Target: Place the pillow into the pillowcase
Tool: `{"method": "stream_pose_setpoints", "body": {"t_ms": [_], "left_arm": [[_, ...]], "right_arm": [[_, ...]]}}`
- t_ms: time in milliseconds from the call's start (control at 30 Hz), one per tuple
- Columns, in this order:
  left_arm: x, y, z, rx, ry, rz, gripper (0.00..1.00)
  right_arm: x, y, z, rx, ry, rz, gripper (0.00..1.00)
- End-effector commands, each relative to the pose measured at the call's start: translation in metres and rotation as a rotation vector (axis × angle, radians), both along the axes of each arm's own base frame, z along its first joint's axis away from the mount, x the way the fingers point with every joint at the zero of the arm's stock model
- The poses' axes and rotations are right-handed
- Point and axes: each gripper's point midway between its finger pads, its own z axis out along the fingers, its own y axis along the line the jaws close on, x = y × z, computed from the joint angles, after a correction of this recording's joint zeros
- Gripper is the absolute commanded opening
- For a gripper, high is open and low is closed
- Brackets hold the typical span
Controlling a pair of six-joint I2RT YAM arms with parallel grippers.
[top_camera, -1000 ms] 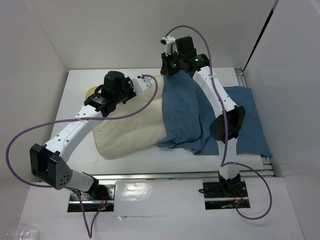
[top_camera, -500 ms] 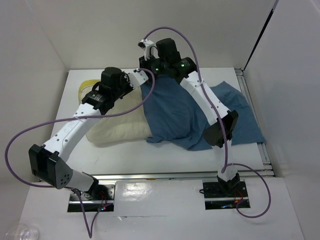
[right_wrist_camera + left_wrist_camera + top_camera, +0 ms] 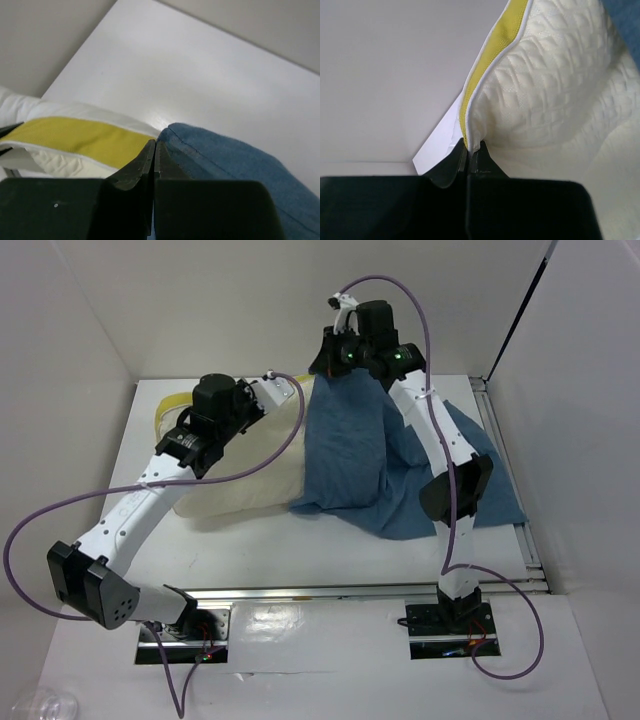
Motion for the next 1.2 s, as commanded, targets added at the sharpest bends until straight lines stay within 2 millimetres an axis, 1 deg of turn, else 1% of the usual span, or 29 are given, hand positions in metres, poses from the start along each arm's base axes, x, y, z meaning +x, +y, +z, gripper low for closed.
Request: {"method": "stream_pose_setpoints", "body": {"t_ms": [0, 33, 67, 133, 167, 233, 267, 300, 333, 433, 467, 500, 533, 567, 600, 633, 667, 700, 733, 767, 833, 867, 967, 1000, 1033, 1067, 1100, 1133, 1167], "left_arm": [[0.000, -0.006, 0.060, -0.096, -0.193, -0.026, 0.00], [0.000, -0.006, 0.060, -0.096, -0.193, -0.026, 0.00], [0.000, -0.006, 0.060, -0.096, -0.193, -0.026, 0.00], [0.000, -0.006, 0.067, -0.104, -0.211, -0.026, 0.00], [0.000, -0.007, 0.067, -0.106, -0.211, -0.035, 0.00], [0.001, -0.008, 0.074, -0.122, -0.220, -0.033, 0.00], [0.001, -0.009, 0.074, -0.130, -0.217, -0.031, 0.00], [0.001, -0.009, 0.079, -0.134, -0.226, -0.031, 0.00], [0.000, -0.010, 0.085, -0.150, -0.235, -0.039, 0.00], [-0.002, -0.012, 0.095, -0.184, -0.245, -0.044, 0.00], [0.001, -0.013, 0.091, -0.181, -0.236, -0.044, 0.00], [0.000, -0.013, 0.095, -0.194, -0.241, -0.042, 0.00], [0.000, -0.013, 0.101, -0.199, -0.251, -0.043, 0.00], [-0.001, -0.014, 0.100, -0.210, -0.247, -0.041, 0.00], [-0.001, -0.014, 0.100, -0.220, -0.243, -0.039, 0.00], [-0.005, -0.012, 0.103, -0.221, -0.246, -0.039, 0.00], [-0.008, -0.011, 0.107, -0.234, -0.252, -0.038, 0.00], [-0.008, -0.011, 0.107, -0.234, -0.252, -0.038, 0.00], [-0.007, -0.012, 0.102, -0.242, -0.240, -0.036, 0.00], [-0.011, -0.012, 0.104, -0.243, -0.238, -0.045, 0.00], [-0.011, -0.012, 0.104, -0.253, -0.235, -0.043, 0.00], [-0.012, -0.014, 0.101, -0.249, -0.221, -0.053, 0.00], [-0.019, -0.025, 0.101, -0.287, -0.185, -0.101, 0.00], [-0.023, -0.029, 0.098, -0.309, -0.156, -0.112, 0.00], [-0.025, -0.032, 0.095, -0.326, -0.133, -0.123, 0.00], [-0.031, -0.040, 0.098, -0.353, -0.110, -0.168, 0.00], [-0.036, -0.046, 0.096, -0.395, -0.069, -0.188, 0.00], [-0.038, -0.052, 0.081, -0.407, -0.002, -0.202, 0.00], [-0.044, -0.063, 0.078, -0.436, 0.043, -0.252, 0.00]], "right_arm": [[-0.015, 0.005, 0.106, 0.173, -0.248, -0.016, 0.00], [-0.017, 0.004, 0.120, 0.192, -0.286, -0.015, 0.00], [-0.027, 0.009, 0.141, 0.227, -0.345, 0.009, 0.00], [-0.048, 0.023, 0.154, 0.262, -0.361, 0.094, 0.00], [-0.064, 0.039, 0.159, 0.282, -0.356, 0.151, 0.00], [-0.089, 0.060, 0.160, 0.301, -0.330, 0.246, 0.00], [-0.107, 0.076, 0.160, 0.322, -0.302, 0.299, 0.00], [-0.118, 0.083, 0.156, 0.326, -0.278, 0.328, 0.00], [-0.136, 0.096, 0.159, 0.351, -0.259, 0.390, 0.00], [-0.163, 0.116, 0.147, 0.348, -0.211, 0.495, 0.00], [-0.169, 0.119, 0.144, 0.344, -0.197, 0.507, 0.00], [-0.169, 0.124, 0.135, 0.309, -0.212, 0.523, 0.00], [-0.150, 0.123, 0.129, 0.277, -0.246, 0.438, 0.00], [-0.139, 0.120, 0.129, 0.260, -0.266, 0.383, 0.00], [-0.126, 0.114, 0.123, 0.273, -0.220, 0.346, 0.00], [-0.125, 0.115, 0.119, 0.288, -0.192, 0.381, 0.00], [-0.122, 0.115, 0.121, 0.288, -0.196, 0.370, 0.00], [-0.109, 0.111, 0.127, 0.262, -0.259, 0.287, 0.00], [-0.091, 0.107, 0.125, 0.260, -0.277, 0.233, 0.00], [-0.096, 0.106, 0.127, 0.281, -0.264, 0.298, 0.00], [-0.085, 0.098, 0.143, 0.309, -0.286, 0.232, 0.00], [-0.089, 0.104, 0.135, 0.308, -0.269, 0.276, 0.00], [-0.091, 0.101, 0.131, 0.330, -0.220, 0.276, 0.00], [-0.101, 0.104, 0.134, 0.346, -0.229, 0.336, 0.00], [-0.108, 0.110, 0.127, 0.339, -0.218, 0.375, 0.00], [-0.097, 0.109, 0.121, 0.316, -0.222, 0.291, 0.00], [-0.098, 0.108, 0.119, 0.315, -0.221, 0.291, 0.00], [-0.101, 0.107, 0.114, 0.322, -0.199, 0.330, 0.00], [-0.096, 0.110, 0.109, 0.321, -0.177, 0.321, 0.00]]}}
